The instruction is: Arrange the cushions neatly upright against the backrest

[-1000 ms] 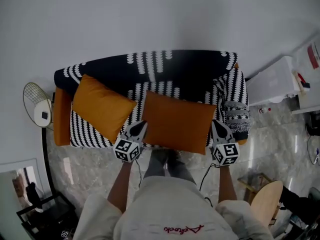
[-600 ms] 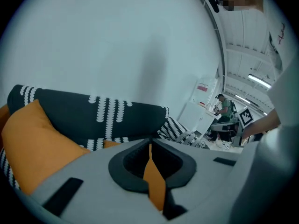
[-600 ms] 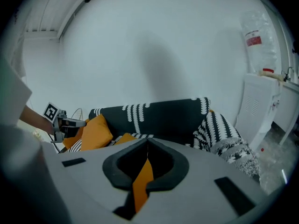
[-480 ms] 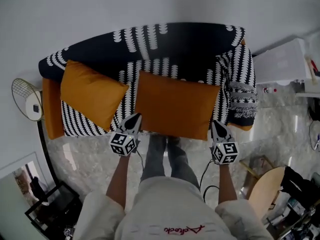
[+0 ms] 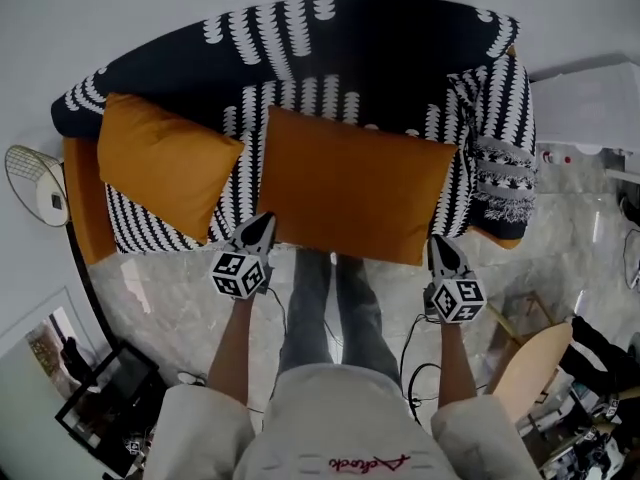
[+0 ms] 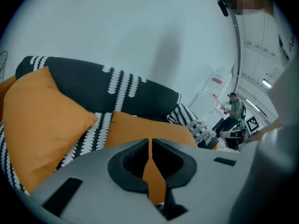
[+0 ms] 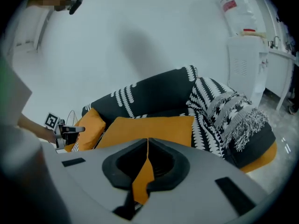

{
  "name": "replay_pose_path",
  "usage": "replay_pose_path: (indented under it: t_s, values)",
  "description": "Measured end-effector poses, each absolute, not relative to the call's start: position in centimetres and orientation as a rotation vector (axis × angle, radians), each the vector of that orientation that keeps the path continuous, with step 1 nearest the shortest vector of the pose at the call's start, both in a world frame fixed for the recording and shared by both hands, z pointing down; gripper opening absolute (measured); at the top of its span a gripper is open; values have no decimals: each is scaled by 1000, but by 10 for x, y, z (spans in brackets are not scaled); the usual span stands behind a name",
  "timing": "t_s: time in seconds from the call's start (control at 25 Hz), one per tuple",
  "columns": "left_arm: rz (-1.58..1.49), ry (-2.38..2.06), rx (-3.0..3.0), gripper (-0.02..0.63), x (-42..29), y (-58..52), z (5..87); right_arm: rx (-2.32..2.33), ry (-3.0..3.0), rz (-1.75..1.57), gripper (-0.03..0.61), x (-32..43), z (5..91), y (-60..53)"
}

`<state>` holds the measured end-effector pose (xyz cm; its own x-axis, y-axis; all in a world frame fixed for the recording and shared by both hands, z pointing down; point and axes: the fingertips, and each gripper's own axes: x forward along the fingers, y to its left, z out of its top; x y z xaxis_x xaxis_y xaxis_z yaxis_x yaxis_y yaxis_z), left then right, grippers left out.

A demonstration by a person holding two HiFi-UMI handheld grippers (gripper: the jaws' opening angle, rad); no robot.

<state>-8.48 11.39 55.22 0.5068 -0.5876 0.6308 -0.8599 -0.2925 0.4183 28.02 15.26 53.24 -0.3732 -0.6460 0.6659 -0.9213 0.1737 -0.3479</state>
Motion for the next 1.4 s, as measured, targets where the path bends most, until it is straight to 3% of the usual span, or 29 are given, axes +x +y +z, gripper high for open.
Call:
replay_pose_path:
  t_s: [0.16, 0.2, 0.28, 0.32, 0.56, 0.92, 1.16, 1.24, 1.28, 1.4]
  values:
    - [484, -1154, 1970, 45, -88, 112, 588, 1447, -2077, 1124, 39, 279, 566, 157]
    - [493, -1141, 1960, 82, -87, 112, 597, 1439, -2070, 1157, 124, 279, 576, 158]
    - [529, -1118, 1927, 316, -88, 110, 620, 1432, -2037, 1227, 290, 279, 599, 158]
    - [551, -1108, 1912, 358, -89, 108, 631, 1431, -2017, 1264, 343, 280, 611, 157]
    - [632, -1061, 1807, 408, -104, 94, 686, 1397, -1912, 1428, 448, 290, 666, 149]
    - [842, -944, 1727, 448, -107, 73, 731, 1354, -1752, 1636, 485, 299, 725, 117]
    - [889, -806, 1643, 446, -95, 64, 757, 1245, -1659, 1671, 480, 292, 752, 107]
    - [893, -760, 1637, 445, -91, 65, 756, 1217, -1662, 1677, 447, 288, 749, 107]
    - [890, -743, 1647, 431, -89, 65, 753, 1207, -1669, 1670, 412, 285, 745, 106]
    - [864, -737, 1720, 270, -81, 63, 740, 1193, -1707, 1615, 295, 276, 735, 102]
